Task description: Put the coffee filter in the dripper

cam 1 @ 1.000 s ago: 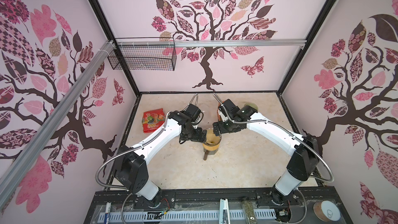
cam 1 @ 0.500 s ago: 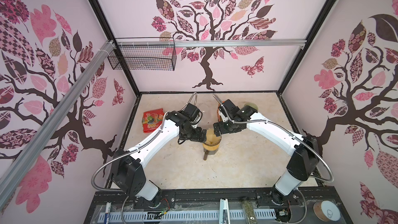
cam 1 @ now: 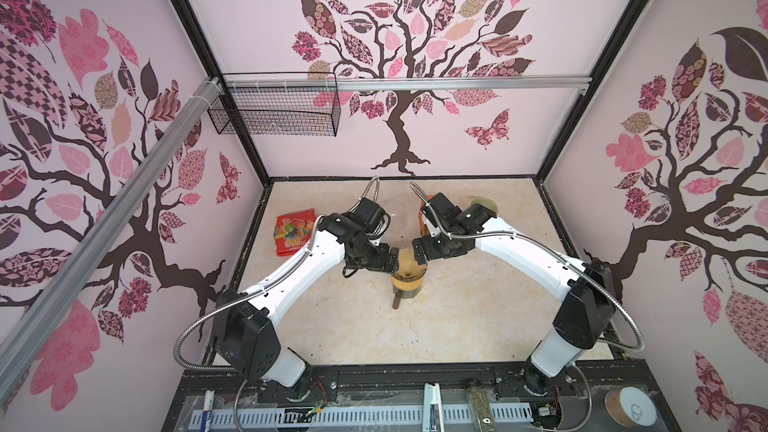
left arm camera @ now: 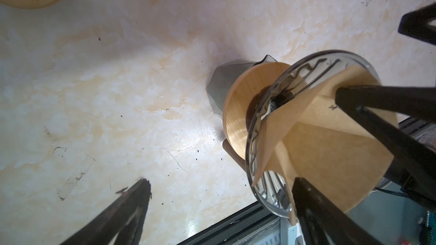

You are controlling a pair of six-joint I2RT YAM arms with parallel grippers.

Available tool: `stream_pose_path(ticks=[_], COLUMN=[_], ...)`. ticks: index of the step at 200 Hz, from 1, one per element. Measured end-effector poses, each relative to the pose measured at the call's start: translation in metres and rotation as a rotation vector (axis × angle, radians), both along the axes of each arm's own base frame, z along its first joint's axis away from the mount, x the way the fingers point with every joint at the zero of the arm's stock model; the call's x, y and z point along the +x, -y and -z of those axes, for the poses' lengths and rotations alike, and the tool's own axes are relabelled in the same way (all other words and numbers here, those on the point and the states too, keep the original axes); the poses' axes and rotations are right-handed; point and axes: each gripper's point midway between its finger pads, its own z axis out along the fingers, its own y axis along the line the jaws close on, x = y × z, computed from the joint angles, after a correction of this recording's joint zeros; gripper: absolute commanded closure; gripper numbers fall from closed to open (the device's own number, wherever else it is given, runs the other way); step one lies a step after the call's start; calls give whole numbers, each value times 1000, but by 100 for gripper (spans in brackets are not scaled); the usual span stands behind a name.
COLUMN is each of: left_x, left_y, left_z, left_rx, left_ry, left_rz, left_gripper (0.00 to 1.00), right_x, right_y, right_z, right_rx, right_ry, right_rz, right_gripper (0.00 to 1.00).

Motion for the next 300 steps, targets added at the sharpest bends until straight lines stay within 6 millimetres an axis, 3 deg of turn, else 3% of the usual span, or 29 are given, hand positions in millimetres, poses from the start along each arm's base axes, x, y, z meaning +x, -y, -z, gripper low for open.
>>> stream_pose_path(ticks=[153, 235, 300], left_x=[22, 31, 33], left_y=[1, -7, -9], left_z=[-22, -1, 2], left_rx=[6, 93, 115], left_ry=[88, 70, 74], left_rz=[-55, -75, -70], left_gripper=[3, 3, 3], right_x=[-8, -7, -4], right_y=[5, 6, 6], right_z=[9, 9, 8], right_rx=[-33, -38, -39], right_ry=[-14, -8, 4], right_rz=[-5, -2, 2], right_gripper=[0, 0, 0])
